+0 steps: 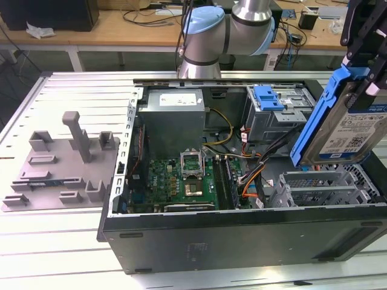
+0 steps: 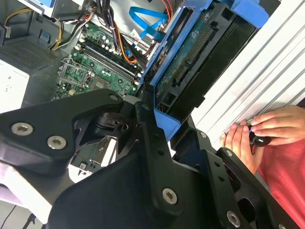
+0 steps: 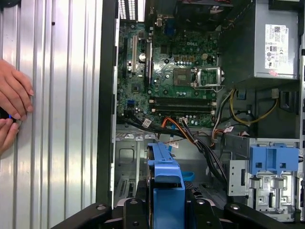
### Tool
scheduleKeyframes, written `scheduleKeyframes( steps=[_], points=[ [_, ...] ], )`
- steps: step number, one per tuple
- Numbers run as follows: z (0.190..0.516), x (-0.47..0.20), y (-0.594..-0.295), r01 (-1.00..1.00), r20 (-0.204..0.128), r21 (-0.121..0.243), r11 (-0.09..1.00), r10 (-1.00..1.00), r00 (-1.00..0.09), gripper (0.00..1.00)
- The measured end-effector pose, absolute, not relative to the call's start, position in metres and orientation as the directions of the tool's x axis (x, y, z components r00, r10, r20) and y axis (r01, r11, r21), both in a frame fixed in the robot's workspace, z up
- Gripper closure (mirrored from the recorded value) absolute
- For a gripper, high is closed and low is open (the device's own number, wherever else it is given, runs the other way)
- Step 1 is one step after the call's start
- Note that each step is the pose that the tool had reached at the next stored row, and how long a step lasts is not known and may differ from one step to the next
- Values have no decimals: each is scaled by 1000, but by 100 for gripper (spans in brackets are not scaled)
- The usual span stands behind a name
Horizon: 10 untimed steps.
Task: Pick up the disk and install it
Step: 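Insert the disk into the insertion slot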
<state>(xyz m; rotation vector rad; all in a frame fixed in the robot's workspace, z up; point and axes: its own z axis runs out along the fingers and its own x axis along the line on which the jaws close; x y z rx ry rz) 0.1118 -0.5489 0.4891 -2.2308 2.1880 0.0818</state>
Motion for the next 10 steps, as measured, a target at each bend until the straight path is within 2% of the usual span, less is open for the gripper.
scheduleKeyframes(
  steps=[10],
  points=[
    [487,112,-552,-999,-48,25,-20,-999,19,63]
  ],
)
